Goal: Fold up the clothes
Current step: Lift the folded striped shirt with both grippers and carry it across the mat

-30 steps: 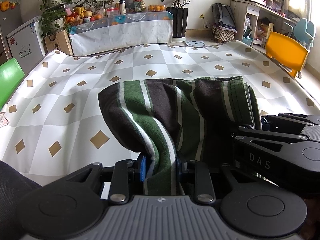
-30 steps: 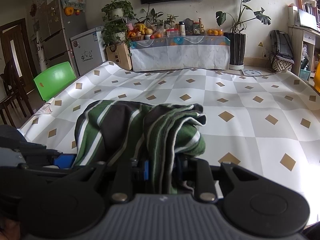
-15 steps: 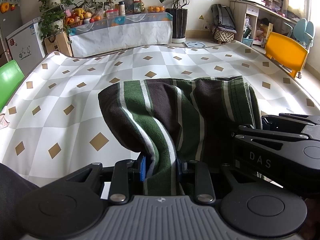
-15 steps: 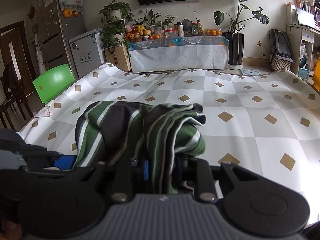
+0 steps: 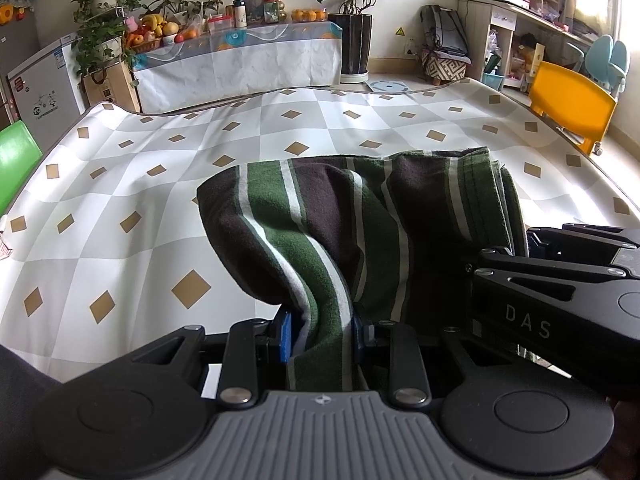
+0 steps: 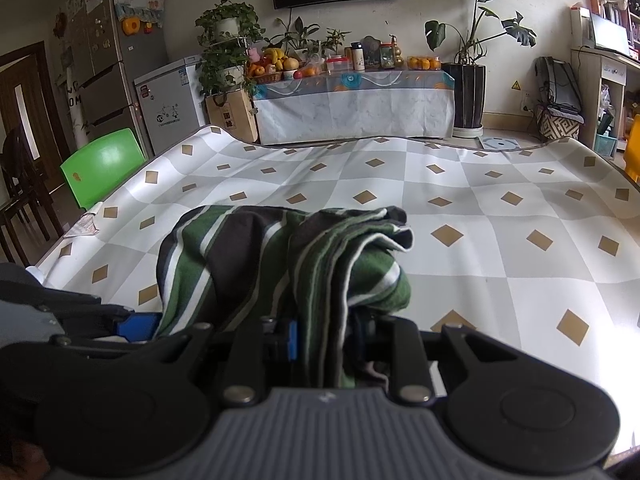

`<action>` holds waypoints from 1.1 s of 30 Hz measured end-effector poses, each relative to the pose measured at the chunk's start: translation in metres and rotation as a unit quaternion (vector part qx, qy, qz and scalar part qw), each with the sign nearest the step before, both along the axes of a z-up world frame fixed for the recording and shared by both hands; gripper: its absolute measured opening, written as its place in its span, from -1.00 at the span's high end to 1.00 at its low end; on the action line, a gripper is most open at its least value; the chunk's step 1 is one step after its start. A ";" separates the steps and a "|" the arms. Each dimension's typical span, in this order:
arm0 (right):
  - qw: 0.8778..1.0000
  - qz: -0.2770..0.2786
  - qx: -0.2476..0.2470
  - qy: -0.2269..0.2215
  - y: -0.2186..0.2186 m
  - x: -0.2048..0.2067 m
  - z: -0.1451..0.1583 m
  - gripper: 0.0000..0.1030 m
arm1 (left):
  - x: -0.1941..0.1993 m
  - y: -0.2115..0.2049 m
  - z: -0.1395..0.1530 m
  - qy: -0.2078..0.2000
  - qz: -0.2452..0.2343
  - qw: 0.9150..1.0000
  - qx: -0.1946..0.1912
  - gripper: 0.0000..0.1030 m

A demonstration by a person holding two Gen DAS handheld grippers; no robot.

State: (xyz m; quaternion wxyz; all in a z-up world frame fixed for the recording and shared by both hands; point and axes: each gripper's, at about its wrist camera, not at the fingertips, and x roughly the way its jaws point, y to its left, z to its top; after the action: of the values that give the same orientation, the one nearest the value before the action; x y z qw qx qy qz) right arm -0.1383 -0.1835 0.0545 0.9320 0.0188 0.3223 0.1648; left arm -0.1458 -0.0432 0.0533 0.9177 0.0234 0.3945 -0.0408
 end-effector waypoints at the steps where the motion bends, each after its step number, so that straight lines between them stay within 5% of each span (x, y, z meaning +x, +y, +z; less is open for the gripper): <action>1: 1.000 0.000 0.000 0.000 -0.001 0.002 0.001 0.56 | 0.002 -0.001 0.000 -0.001 0.000 1.000 0.000 0.50; 33: 1.000 0.003 0.000 0.006 -0.053 0.074 0.025 0.56 | 0.073 -0.047 0.012 -0.003 -0.023 1.000 -0.011 0.50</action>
State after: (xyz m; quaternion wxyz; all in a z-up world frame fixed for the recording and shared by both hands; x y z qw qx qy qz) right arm -0.0642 -0.2364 0.0790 0.9296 0.0183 0.3279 0.1675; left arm -0.0725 -0.0898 0.0649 0.9180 0.0223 0.3903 -0.0666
